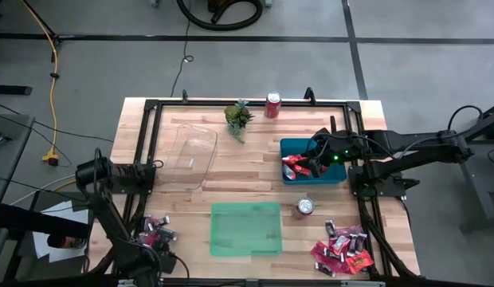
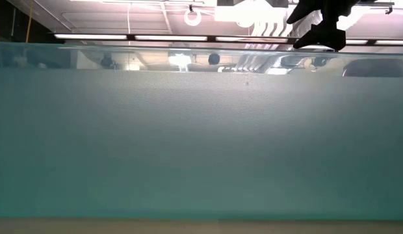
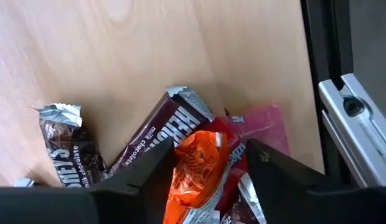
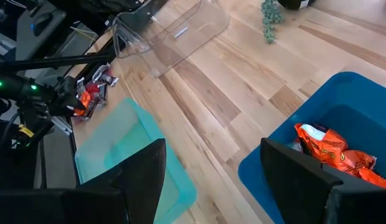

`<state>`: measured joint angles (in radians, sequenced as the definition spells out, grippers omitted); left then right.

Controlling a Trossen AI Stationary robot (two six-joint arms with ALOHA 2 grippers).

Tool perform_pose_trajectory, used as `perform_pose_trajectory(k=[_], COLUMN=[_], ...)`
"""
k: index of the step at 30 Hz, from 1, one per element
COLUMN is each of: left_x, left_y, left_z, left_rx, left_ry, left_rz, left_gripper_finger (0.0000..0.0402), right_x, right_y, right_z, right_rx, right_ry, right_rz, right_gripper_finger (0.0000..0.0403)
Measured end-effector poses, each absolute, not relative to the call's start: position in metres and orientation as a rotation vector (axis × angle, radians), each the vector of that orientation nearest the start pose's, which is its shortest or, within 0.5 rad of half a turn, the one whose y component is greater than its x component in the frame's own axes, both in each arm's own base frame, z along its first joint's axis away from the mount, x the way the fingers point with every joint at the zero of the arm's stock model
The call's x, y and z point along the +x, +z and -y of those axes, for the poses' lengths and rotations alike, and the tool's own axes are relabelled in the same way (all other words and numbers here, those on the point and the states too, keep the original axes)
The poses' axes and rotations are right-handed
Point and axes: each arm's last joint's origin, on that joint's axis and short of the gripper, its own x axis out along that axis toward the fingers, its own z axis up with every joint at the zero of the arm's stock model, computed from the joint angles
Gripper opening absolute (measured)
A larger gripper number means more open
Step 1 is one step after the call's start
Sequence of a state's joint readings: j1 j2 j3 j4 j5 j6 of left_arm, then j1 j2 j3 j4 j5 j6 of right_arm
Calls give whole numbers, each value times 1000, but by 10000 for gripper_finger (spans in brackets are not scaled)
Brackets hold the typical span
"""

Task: Sort candy
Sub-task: Put the orange chocolate into the blue bin

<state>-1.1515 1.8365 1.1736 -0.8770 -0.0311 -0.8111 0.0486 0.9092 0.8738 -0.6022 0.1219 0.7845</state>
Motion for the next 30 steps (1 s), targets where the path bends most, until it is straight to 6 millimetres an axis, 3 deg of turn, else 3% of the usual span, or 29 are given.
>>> perform_pose_trajectory(k=[3,7,11,14,17,23,27,30], left_x=[132,131,130,133,144,174,192,210], left_y=[163,171,186,209,244,310,337,346], left_z=[293,291,285,272,243,160,114,92], left_rx=[240,220,165,101,33,-51,-73,-154], left_ry=[-270,-279,-267,-242,-123,340,581,588], left_rz=[-1503,-1493,-1475,-1428,-1240,-639,-395,-300], left_gripper_finger=[126,26,12,3,2,1,1,1], right_x=[182,182,182,182,184,195,211,228], right_y=[306,306,306,306,307,322,330,332], right_z=[-5,-5,-5,-5,-5,-6,-8,-10], right_rx=[703,703,703,703,707,723,695,636], right_ry=[-315,-315,-315,-314,-306,-228,-122,-42], right_rz=[-572,-572,-572,-572,-553,-382,-272,-206], right_gripper_finger=[254,254,254,254,254,254,254,254])
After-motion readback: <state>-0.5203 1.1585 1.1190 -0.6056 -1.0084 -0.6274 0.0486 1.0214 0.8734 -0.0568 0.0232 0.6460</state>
